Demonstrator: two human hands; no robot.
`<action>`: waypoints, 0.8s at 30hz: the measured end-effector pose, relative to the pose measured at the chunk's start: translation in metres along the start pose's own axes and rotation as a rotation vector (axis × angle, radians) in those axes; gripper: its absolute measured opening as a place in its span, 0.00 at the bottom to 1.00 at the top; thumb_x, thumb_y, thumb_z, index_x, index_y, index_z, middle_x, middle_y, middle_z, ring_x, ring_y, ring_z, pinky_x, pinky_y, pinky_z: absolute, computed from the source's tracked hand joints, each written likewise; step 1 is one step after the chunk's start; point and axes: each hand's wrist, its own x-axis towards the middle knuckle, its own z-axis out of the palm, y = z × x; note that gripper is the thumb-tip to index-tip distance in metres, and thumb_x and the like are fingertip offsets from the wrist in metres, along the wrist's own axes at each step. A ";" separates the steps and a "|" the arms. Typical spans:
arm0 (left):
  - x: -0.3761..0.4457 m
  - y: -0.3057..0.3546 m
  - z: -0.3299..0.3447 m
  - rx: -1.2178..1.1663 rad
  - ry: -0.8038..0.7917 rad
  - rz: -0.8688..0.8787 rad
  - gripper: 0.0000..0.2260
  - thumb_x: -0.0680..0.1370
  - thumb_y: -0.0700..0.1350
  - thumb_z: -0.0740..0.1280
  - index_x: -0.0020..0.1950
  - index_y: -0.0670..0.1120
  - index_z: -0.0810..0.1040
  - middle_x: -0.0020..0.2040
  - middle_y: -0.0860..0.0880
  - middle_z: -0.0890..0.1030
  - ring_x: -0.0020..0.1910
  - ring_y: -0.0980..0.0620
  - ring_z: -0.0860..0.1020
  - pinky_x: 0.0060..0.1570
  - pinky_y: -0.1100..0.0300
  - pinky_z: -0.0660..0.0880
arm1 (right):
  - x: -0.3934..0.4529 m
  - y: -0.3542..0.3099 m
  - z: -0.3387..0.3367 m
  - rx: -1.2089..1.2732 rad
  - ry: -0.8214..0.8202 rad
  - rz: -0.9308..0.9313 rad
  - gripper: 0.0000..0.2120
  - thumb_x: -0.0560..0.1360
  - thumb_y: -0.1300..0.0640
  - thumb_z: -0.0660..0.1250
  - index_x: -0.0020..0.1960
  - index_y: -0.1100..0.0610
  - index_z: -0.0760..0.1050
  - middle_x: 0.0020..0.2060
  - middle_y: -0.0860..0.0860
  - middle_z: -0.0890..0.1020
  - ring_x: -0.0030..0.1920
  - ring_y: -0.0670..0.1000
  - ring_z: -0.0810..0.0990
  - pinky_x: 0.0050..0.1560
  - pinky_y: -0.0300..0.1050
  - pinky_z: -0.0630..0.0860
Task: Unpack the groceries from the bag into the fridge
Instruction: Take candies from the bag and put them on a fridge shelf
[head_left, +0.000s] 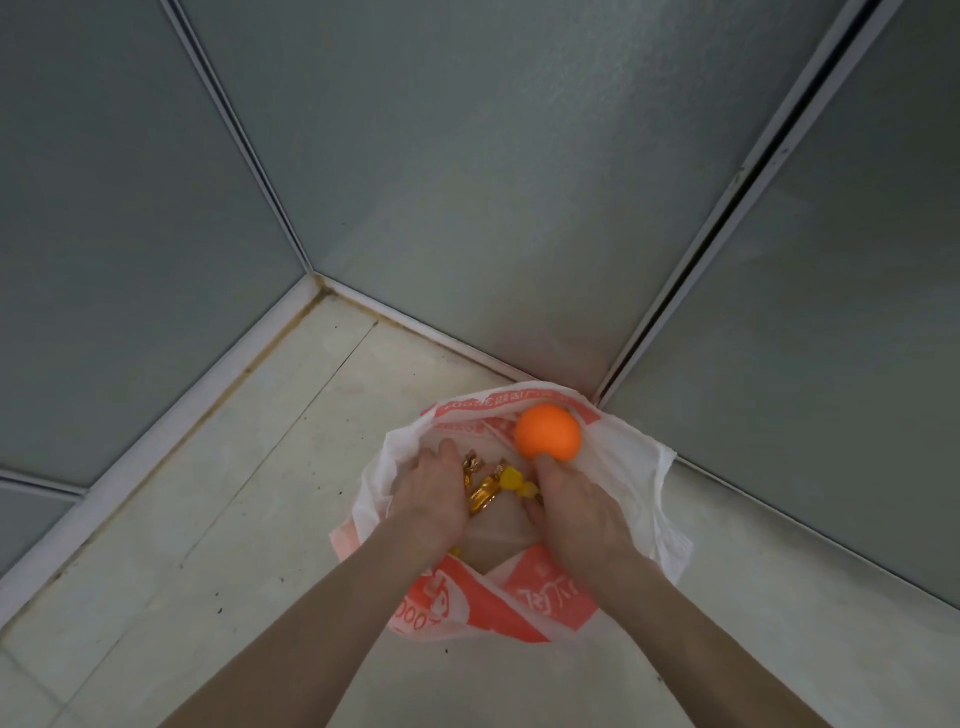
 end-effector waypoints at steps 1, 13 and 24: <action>-0.001 -0.001 0.000 -0.025 0.007 0.003 0.15 0.82 0.46 0.64 0.66 0.46 0.65 0.57 0.45 0.78 0.55 0.44 0.78 0.53 0.48 0.79 | 0.000 0.000 -0.001 0.020 0.011 -0.003 0.10 0.84 0.51 0.59 0.64 0.53 0.67 0.56 0.52 0.78 0.51 0.56 0.81 0.44 0.49 0.73; -0.008 0.011 -0.002 -0.175 0.125 0.133 0.10 0.83 0.49 0.65 0.61 0.46 0.71 0.55 0.46 0.79 0.53 0.43 0.81 0.51 0.48 0.78 | -0.017 -0.001 -0.021 0.157 0.188 -0.027 0.12 0.83 0.45 0.63 0.60 0.51 0.67 0.46 0.49 0.77 0.44 0.51 0.77 0.40 0.47 0.73; 0.002 0.025 0.002 0.268 0.039 0.107 0.11 0.81 0.47 0.63 0.64 0.49 0.72 0.60 0.48 0.81 0.60 0.43 0.79 0.62 0.47 0.73 | -0.026 0.007 -0.026 0.277 0.197 0.001 0.13 0.80 0.51 0.66 0.57 0.51 0.62 0.47 0.50 0.78 0.46 0.56 0.80 0.43 0.56 0.77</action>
